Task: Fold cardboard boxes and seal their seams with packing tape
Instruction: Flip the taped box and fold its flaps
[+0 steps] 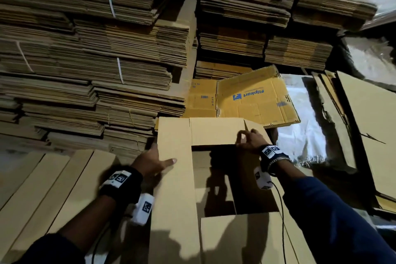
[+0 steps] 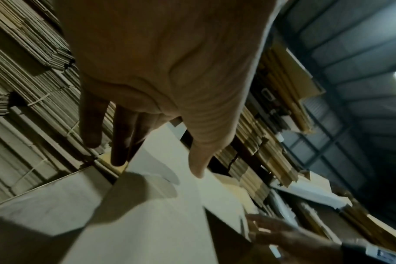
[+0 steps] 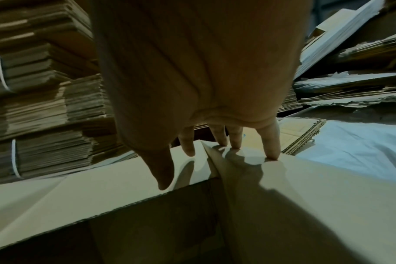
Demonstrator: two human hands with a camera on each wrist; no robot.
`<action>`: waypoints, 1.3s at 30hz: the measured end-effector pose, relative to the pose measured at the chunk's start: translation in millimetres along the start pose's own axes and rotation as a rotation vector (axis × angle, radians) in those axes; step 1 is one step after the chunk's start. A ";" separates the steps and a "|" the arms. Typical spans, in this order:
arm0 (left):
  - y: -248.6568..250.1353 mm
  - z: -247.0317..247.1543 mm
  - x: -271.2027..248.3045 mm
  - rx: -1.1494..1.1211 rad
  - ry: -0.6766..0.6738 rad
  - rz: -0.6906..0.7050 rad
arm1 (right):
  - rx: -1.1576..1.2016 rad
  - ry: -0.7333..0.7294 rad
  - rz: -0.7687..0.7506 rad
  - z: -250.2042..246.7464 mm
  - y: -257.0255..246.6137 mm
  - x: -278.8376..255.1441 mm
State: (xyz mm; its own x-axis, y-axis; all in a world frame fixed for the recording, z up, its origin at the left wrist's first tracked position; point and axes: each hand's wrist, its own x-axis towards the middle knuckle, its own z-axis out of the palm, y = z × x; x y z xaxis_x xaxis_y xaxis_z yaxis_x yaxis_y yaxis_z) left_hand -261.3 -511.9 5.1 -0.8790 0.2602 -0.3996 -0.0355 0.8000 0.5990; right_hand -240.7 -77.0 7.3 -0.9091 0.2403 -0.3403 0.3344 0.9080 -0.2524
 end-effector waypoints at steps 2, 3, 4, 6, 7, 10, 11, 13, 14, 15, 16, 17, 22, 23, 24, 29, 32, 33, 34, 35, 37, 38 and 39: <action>17.5 -9.7 -12.9 -0.044 0.036 0.047 | 0.052 0.017 -0.011 -2.5 0.3 -10.5; 27.7 -12.8 -19.9 -0.084 0.045 0.073 | 0.075 0.025 -0.026 -2.8 2.5 -19.7; 41.8 -16.8 -30.1 -0.112 0.048 0.098 | 0.106 0.028 -0.038 -2.3 6.3 -29.0; 69.8 -20.9 -51.1 -0.153 0.036 0.139 | 0.152 0.030 -0.049 1.6 18.7 -47.3; 81.0 -19.5 -59.4 -0.183 0.027 0.168 | 0.166 0.030 -0.049 4.3 27.1 -58.3; 113.4 -0.1 -90.0 -0.166 -0.032 0.236 | 0.223 0.055 0.001 14.2 53.6 -101.8; 120.9 11.7 -98.6 -0.147 -0.073 0.258 | 0.234 0.066 0.029 20.1 65.5 -116.4; 134.6 44.1 -122.6 -0.077 -0.189 0.292 | 0.237 0.085 0.116 31.9 94.0 -150.5; 137.3 61.2 -134.6 -0.013 -0.229 0.316 | 0.254 0.096 0.171 40.6 111.8 -162.2; 135.0 80.3 -144.0 0.085 -0.244 0.336 | 0.289 0.113 0.223 45.3 124.5 -181.4; 127.9 97.6 -151.0 0.188 -0.247 0.347 | 0.346 0.127 0.262 47.5 132.0 -199.2; 116.8 114.4 -155.4 0.278 -0.241 0.344 | 0.431 0.159 0.271 47.5 140.2 -215.1; 67.3 171.3 -174.4 0.265 -0.049 0.303 | 0.562 0.261 0.137 21.8 143.6 -283.7; 65.2 179.6 -180.1 0.207 0.008 0.286 | 0.622 0.307 0.105 15.2 143.5 -290.3; 64.8 186.4 -185.5 0.146 0.059 0.265 | 0.703 0.340 0.046 4.7 134.1 -304.3; 58.1 208.3 -202.4 -0.122 0.176 0.125 | 1.054 0.145 -0.093 -2.8 85.0 -333.2; 43.1 211.3 -207.8 -0.198 0.179 0.058 | 0.813 0.048 -0.088 38.5 69.7 -325.8; 36.7 213.5 -207.7 -0.242 0.175 0.027 | 0.724 0.028 -0.066 53.9 67.0 -322.3; 32.5 214.4 -208.3 -0.289 0.170 -0.006 | 0.670 0.020 -0.025 63.7 60.7 -324.2; 25.2 215.1 -206.9 -0.323 0.165 -0.040 | 0.671 0.007 0.024 76.7 56.8 -321.6; 13.9 219.4 -202.6 -0.362 0.117 -0.071 | 0.750 -0.034 0.074 95.2 53.1 -319.7; 6.5 222.7 -198.7 -0.380 0.066 -0.078 | 0.789 -0.041 0.073 102.1 50.9 -318.2; 0.9 224.4 -196.8 -0.407 0.028 -0.061 | 0.790 -0.024 0.061 111.5 51.6 -313.3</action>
State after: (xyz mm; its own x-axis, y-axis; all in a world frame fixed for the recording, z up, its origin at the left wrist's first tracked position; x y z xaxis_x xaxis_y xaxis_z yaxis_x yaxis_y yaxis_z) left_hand 18.4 -441.0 -71.4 -0.8818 0.1994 -0.4274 -0.2685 0.5328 0.8025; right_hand 89.1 -143.6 -0.2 -0.8811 0.2657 -0.3913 0.4687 0.3789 -0.7980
